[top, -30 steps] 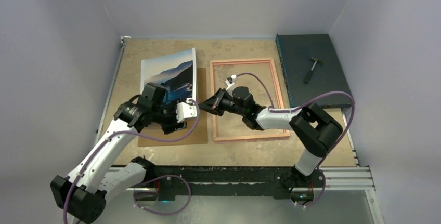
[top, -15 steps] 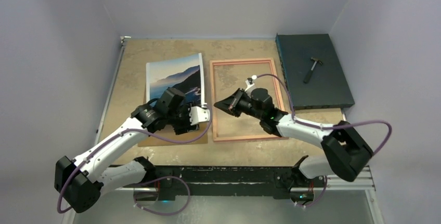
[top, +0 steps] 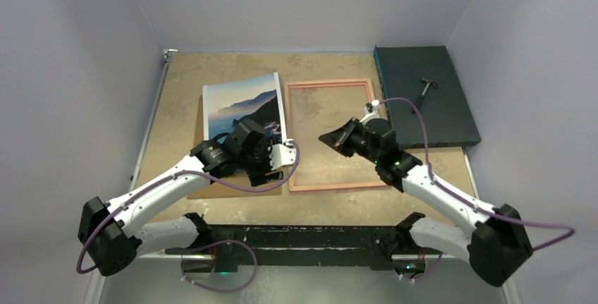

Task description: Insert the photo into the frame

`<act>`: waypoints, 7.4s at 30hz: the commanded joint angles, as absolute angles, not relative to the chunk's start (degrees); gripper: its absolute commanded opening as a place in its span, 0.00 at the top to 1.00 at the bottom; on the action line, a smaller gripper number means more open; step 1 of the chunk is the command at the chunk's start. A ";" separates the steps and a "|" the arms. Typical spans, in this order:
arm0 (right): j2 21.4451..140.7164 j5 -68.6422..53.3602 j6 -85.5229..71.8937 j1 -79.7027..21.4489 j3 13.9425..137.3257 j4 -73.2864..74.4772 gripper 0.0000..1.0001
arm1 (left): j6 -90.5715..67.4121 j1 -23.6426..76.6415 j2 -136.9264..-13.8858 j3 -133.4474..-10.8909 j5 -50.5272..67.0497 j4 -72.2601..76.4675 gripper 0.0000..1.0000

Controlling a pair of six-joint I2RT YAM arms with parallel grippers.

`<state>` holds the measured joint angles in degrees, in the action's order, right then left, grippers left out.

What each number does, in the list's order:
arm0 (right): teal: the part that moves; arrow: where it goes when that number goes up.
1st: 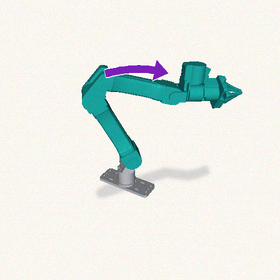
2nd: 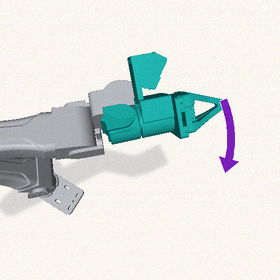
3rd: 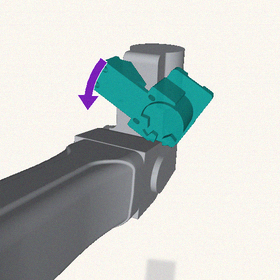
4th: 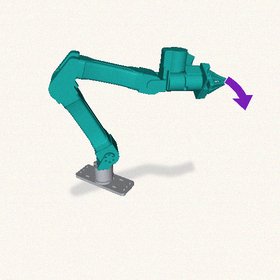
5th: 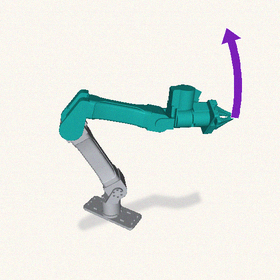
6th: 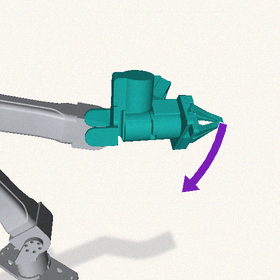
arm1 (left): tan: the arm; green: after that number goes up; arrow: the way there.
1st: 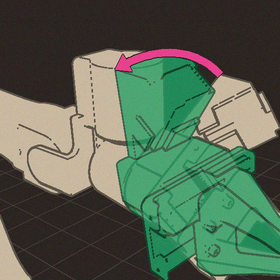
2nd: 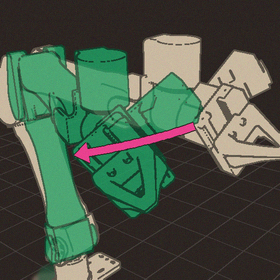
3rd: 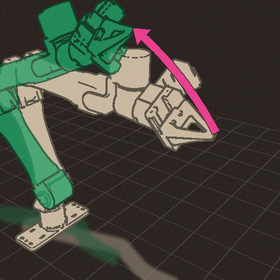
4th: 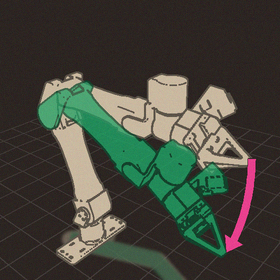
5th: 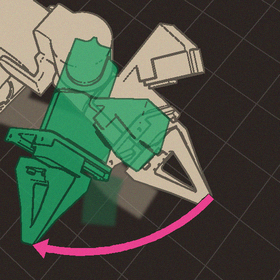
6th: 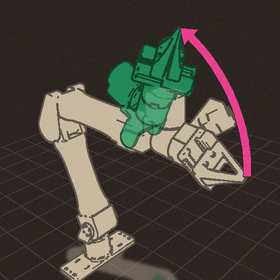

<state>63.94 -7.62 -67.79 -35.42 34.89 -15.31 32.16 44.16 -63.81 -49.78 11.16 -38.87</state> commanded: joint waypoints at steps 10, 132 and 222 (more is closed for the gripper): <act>46.89 9.68 -56.28 -30.02 35.87 15.19 1.00 | 29.37 43.66 -67.02 -54.39 11.28 -40.55 0.33; 64.89 -21.12 -24.87 -11.49 58.56 18.65 1.00 | 23.11 28.00 -82.05 -58.54 17.63 -37.92 0.34; 67.05 -38.14 -55.43 -8.97 56.09 -20.85 1.00 | -1.97 6.94 -86.57 -62.30 17.96 -17.34 0.48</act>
